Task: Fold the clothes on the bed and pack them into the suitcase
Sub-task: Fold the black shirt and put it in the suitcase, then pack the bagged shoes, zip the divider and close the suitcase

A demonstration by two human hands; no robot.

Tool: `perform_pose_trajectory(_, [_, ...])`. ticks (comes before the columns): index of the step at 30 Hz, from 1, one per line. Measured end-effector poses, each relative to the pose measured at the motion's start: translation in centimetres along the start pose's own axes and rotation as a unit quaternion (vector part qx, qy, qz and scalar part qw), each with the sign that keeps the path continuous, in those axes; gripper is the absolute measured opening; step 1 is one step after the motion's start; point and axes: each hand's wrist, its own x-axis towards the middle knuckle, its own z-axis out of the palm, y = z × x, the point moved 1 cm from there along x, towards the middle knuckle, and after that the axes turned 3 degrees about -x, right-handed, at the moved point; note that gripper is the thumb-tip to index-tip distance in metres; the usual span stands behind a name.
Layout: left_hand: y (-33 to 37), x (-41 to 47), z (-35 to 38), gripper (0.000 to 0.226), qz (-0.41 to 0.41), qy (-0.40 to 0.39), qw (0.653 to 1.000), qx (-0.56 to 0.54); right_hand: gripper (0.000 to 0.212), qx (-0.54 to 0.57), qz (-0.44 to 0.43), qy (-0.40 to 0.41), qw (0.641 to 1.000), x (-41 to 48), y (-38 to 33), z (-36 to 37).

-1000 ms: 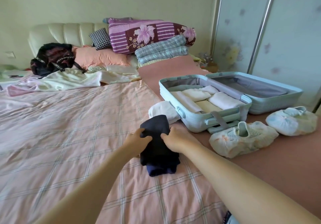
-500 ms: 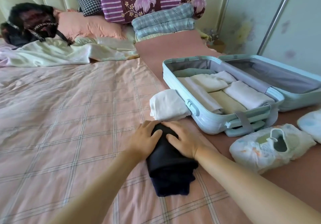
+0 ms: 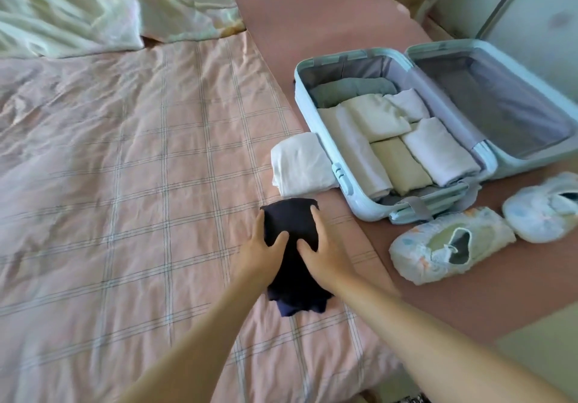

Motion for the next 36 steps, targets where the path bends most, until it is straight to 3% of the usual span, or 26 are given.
perform_pose_trajectory(4, [2.7,-1.3,-0.2,0.074,-0.004,-0.019,0.996,-0.084,0.078,0.065,0.052,0.005,0.997,-0.6,-2.8,-1.5])
perform_pose_trajectory(7, [4.4,-1.6,0.3,0.079,0.013,-0.044,0.992,-0.116,0.077,-0.038,0.004,0.016,0.999,0.5,-2.9,-4.9])
perform_pose_trajectory(10, [4.2,-1.5,1.0,0.085,-0.007,-0.141,0.990,0.023,0.074,-0.172,0.000,-0.057,0.983,1.2,-1.4,-6.6])
perform_pose_trajectory(12, [4.3,-1.3,0.6,0.083,-0.012,-0.171,0.981,0.090,0.069,-0.194,0.022,-0.088,0.977,1.1,-1.4,-6.9])
perform_pose_trajectory(16, [8.7,-1.4,-2.4,0.053,0.012,-0.100,0.984,0.149,0.054,-0.240,0.003,-0.084,0.967,-0.2,-4.7,-9.5])
perform_pose_trajectory(22, [22.0,-2.3,-2.8,0.037,0.115,-0.074,0.985,0.105,0.033,-0.194,0.014,-0.006,0.981,-1.6,-11.0,-19.5])
perform_pose_trajectory(24, [26.8,-2.2,-0.8,0.030,0.152,-0.072,0.980,0.104,0.033,-0.176,0.023,0.030,0.984,-0.4,-11.0,-24.1])
perform_pose_trajectory(28, [34.9,-0.2,6.8,0.036,0.180,-0.119,0.971,0.103,0.035,-0.179,0.046,0.073,0.980,3.3,-7.3,-34.2])
perform_pose_trajectory(36, [45.6,8.5,27.8,0.038,0.196,-0.142,0.956,0.167,0.038,-0.171,0.117,0.102,0.973,13.4,7.1,-51.1])
